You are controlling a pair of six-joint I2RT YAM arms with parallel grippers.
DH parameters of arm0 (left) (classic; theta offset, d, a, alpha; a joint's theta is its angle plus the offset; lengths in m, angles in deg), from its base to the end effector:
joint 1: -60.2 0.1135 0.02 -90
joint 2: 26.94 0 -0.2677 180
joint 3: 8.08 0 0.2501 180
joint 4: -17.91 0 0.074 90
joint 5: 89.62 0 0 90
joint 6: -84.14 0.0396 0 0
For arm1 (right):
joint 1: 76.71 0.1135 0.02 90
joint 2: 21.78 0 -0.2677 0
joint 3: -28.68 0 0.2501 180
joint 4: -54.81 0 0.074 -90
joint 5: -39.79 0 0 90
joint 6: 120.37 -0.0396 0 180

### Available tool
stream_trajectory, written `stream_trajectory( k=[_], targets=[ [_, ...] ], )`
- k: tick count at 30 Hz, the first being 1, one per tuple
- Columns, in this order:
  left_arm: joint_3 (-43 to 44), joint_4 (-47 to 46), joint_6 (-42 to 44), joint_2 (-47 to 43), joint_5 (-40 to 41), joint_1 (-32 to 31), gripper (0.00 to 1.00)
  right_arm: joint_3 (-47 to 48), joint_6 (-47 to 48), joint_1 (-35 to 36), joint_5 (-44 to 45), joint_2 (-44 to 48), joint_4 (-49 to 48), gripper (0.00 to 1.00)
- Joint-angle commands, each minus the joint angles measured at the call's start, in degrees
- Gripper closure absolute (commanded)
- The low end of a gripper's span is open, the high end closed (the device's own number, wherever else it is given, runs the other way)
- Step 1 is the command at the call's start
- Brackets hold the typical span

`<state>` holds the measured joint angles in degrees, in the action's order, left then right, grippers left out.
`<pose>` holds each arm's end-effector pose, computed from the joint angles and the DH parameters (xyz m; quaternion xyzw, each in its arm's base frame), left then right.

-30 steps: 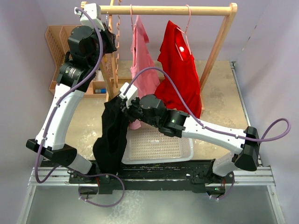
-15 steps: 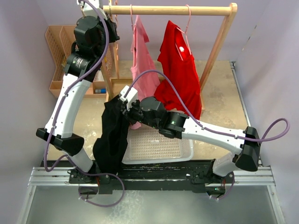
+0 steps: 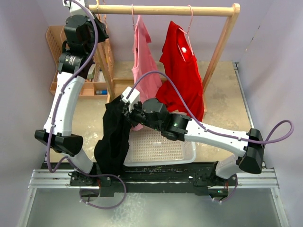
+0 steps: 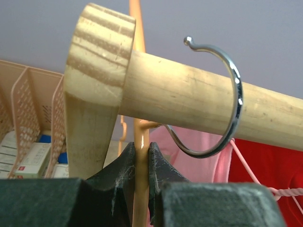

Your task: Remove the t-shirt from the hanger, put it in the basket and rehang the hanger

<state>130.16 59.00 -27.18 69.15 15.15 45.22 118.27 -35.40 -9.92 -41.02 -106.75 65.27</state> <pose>0.3369 -0.0797 0.5496 -0.1300 0.6886 -0.1349 0.7005 0.1470 0.3268 0.3888 -0.3336 0.6625 0.3436 0.5759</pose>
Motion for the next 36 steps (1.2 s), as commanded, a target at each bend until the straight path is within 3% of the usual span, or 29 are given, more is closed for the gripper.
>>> stream_trajectory(
  k=[1,6,9,15,18,20,24,31,36],
  targets=[
    [-1.97,-5.74,-3.6,-1.48,-2.93,2.37,1.0,0.45,-0.77,0.51,-1.02,1.18,-3.61,1.0],
    [-4.5,-6.89,-4.42,-2.02,-3.86,2.94,0.99,0.75,-0.68,0.45,-0.95,0.86,-3.35,1.0],
    [-7.12,-8.89,-4.73,-3.56,-3.78,3.03,0.91,1.23,-0.35,0.48,-0.54,0.6,-3.03,1.0],
    [-9.8,-10.66,-5.31,-6.61,-6.47,3.03,0.4,2.03,0.31,0.46,0.7,0.59,-2.58,1.0],
    [-11.56,-10.8,-6.25,-8.94,-8.26,3.03,0.23,2.57,0.92,0.45,0.45,0.59,-2.56,1.0],
    [-13.87,-11.56,-6.84,-11.66,-8.68,3.03,0.01,3.25,1.28,0.52,0.3,0.44,-2.28,1.0],
    [-18.82,-13.74,-6.77,-17.85,-8.53,3.03,0.01,5.22,2.32,0.46,0.55,-0.14,-1.48,1.0],
    [-19.46,-7.71,-3.99,-24.13,-11.53,3.03,0.01,9.2,3.36,0.46,0.86,-0.96,-0.04,1.0],
    [-25.47,-7.74,-4.29,-31.31,-14.45,3.03,0.01,14.09,4.61,0.45,-1.1,-1.6,2.34,1.0]
  ],
)
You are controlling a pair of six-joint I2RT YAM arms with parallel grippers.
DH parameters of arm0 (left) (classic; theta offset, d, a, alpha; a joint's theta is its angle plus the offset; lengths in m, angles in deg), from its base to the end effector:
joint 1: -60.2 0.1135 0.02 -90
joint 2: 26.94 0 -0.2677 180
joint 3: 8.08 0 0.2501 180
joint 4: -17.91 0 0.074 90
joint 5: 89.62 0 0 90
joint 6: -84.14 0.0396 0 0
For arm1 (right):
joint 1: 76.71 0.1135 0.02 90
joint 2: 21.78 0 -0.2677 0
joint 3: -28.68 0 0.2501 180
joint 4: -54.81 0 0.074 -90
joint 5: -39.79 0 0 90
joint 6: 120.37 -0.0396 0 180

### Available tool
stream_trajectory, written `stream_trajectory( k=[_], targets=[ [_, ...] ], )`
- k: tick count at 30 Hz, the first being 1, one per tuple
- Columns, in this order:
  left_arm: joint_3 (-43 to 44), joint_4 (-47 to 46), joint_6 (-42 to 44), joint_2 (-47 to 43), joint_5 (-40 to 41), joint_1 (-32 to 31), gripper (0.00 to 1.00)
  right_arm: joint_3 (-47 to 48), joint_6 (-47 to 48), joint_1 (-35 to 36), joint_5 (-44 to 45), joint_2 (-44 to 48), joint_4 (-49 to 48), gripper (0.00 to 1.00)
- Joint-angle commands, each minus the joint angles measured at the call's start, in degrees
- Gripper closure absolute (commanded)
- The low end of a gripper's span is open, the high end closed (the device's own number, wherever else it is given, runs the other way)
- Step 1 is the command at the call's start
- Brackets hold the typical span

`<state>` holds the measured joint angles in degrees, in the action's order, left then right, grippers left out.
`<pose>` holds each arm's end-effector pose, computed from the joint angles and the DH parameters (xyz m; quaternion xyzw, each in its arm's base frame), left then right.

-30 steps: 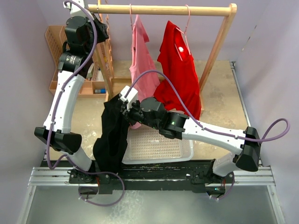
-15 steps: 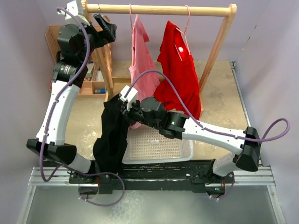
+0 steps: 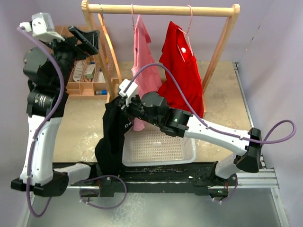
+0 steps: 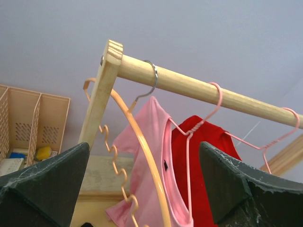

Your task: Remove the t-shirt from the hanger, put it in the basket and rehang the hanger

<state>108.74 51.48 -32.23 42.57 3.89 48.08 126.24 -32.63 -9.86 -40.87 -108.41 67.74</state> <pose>0.2021 -0.0409 0.5751 -0.1005 0.6094 -0.2413 0.7485 0.1486 0.3311 0.4242 -0.3352 0.6363 0.3445 0.6034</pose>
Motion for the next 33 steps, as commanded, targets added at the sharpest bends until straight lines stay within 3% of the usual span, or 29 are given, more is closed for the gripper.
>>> stream_trajectory(
  k=[1,6,12,17,25,33],
  targets=[
    [-5.64,-0.56,0.16,-6.33,-3.38,0.17,0.01,7.49,2.18,0.4,-1.66,0.06,0.62,1.0],
    [-11.98,-2.44,-1.48,-13.42,-5.89,0.17,0.01,15.04,3.76,0.39,-3.97,1.17,4.02,1.0],
    [-12.59,2.07,-0.96,-18.45,-4.49,0.17,0.01,25.03,6.55,0.39,-5.84,3.86,6.13,1.0],
    [-15.29,2.68,-1.35,-21.89,-3.9,0.17,0.01,30.48,10.47,0.39,-3.07,7.55,2.18,1.0],
    [-16.21,4.86,-2.21,-21.98,-6.28,0.16,0.01,31.2,19.6,0.41,6.15,12.25,-6.98,1.0],
    [-17.72,4.33,-2.75,-22.75,-7.48,0.18,0.01,23.27,25.57,0.39,14.75,17.95,-14.11,1.0]
  ],
)
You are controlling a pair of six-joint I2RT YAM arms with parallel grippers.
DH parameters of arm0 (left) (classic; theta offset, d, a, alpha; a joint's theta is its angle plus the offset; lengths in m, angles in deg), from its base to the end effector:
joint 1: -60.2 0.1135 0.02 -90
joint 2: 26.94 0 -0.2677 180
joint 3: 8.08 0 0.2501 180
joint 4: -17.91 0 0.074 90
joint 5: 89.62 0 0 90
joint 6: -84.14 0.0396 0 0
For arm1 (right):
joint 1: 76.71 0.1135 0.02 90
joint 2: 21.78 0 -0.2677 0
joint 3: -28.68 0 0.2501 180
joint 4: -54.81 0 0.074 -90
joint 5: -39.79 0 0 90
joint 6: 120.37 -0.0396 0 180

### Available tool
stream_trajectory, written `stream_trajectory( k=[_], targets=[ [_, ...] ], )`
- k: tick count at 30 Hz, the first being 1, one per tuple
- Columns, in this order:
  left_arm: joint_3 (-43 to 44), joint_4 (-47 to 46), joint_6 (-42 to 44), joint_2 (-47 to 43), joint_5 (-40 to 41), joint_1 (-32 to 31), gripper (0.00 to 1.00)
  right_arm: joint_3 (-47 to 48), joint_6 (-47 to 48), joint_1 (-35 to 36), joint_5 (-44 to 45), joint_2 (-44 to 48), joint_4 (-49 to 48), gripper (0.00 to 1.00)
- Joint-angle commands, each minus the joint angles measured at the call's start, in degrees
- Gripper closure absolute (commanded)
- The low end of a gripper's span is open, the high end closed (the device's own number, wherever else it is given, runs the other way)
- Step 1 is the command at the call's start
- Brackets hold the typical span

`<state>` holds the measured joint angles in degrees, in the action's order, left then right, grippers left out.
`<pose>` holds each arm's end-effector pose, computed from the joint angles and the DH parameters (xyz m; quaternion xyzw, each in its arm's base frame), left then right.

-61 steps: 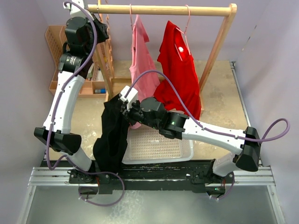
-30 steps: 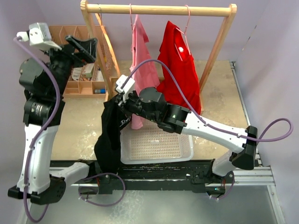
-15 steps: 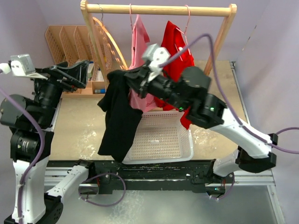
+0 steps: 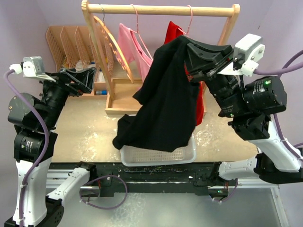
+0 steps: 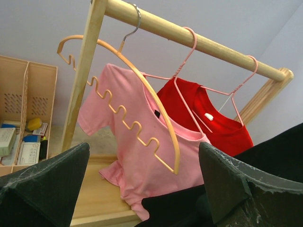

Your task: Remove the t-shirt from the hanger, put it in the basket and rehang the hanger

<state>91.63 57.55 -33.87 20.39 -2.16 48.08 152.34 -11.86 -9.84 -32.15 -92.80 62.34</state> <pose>0.0993 -0.0231 0.5335 -0.0691 0.6205 -0.2809 0.7289 0.0755 0.1455 0.6445 -0.1490 0.3755 0.3192 0.8573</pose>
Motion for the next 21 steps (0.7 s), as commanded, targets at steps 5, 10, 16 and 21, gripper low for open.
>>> stream_trajectory(
  k=[5,10,16,21],
  targets=[
    [-1.74,-2.11,-1.76,-0.52,-3.19,0.16,0.01,-6.03,6.56,0.37,9.69,3.26,-10.04,1.0],
    [-2.49,-1.98,-1.94,-0.4,-4.65,0.17,0.01,-8.7,7.82,0.39,11.66,4.05,-11.15,1.0],
    [-4.16,-2.19,-2.09,-0.77,-5.23,0.16,0.01,-14.69,6.62,0.37,13.42,6.89,-10.18,1.0],
    [-5.42,-1.87,-1.98,-0.75,-5.66,0.17,0.01,-23.81,0.61,0.37,14.01,10.95,-7.63,1.0]
  ],
)
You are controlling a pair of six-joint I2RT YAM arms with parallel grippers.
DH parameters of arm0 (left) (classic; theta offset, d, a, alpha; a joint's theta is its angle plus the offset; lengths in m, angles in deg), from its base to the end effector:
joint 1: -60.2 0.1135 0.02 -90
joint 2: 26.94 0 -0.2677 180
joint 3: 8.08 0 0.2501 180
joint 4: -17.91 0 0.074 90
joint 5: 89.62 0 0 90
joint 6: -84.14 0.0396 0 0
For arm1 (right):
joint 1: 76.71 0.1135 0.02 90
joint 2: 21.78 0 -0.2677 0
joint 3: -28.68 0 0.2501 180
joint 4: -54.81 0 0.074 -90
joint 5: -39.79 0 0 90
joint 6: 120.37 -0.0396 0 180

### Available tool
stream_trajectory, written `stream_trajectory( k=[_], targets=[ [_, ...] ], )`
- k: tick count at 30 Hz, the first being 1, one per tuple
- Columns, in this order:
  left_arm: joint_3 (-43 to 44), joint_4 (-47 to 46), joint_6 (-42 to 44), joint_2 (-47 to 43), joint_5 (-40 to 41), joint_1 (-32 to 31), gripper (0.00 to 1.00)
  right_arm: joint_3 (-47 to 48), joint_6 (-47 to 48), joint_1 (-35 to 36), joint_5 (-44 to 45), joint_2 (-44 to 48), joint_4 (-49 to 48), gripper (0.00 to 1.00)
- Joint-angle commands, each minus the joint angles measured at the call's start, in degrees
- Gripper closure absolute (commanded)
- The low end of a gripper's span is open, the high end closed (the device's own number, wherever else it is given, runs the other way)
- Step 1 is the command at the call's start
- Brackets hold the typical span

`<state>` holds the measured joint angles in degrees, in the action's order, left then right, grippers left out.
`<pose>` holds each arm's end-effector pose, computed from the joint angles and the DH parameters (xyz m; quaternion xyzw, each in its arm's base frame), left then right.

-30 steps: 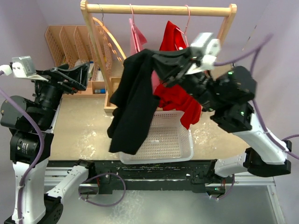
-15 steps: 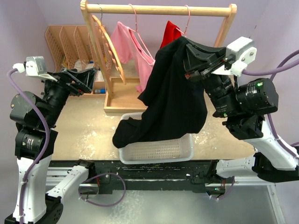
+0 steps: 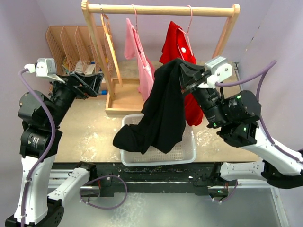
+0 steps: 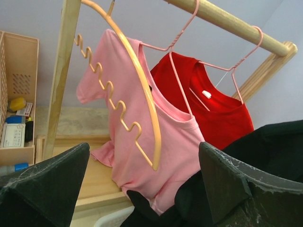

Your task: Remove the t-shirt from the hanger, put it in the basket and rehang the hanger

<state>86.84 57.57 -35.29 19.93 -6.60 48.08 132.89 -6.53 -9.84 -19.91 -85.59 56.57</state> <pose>0.1127 -0.0291 0.5114 -0.0526 0.6518 -0.3052 0.6923 0.0878 0.1548 0.5834 -0.1321 0.4615 0.2137 0.8508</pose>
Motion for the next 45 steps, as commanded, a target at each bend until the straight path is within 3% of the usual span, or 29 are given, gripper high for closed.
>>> stream_trajectory(
  k=[1,15,22,32,42,45],
  targets=[
    [-1.05,-1.81,-0.47,-0.28,-1.34,0.16,0.01,-6.02,-6.16,0.38,1.18,4.12,-0.77,1.0],
    [-5.97,-1.97,1.77,-1.45,-0.9,0.09,0.01,-26.55,-28.51,0.39,-3.95,1.59,12.1,1.0],
    [-6.85,-3.3,2.39,-1.09,-7.66,0.21,0.01,-37.47,-39.19,0.42,-1.74,5.37,16.5,1.0],
    [-3.08,-3.25,3.88,0.86,-13.98,0.15,0.01,-44.82,-52.89,0.38,3.29,11.99,31.47,1.0],
    [1.46,-7.66,4.19,3.41,-16.07,0.12,0.01,-48.34,-69.71,0.37,5.16,11.73,47.51,1.0],
    [2.3,-9.65,3.55,4.9,-17.57,0.1,0.01,-48.39,-71.57,0.37,4.7,11.71,48.15,1.0]
  ],
)
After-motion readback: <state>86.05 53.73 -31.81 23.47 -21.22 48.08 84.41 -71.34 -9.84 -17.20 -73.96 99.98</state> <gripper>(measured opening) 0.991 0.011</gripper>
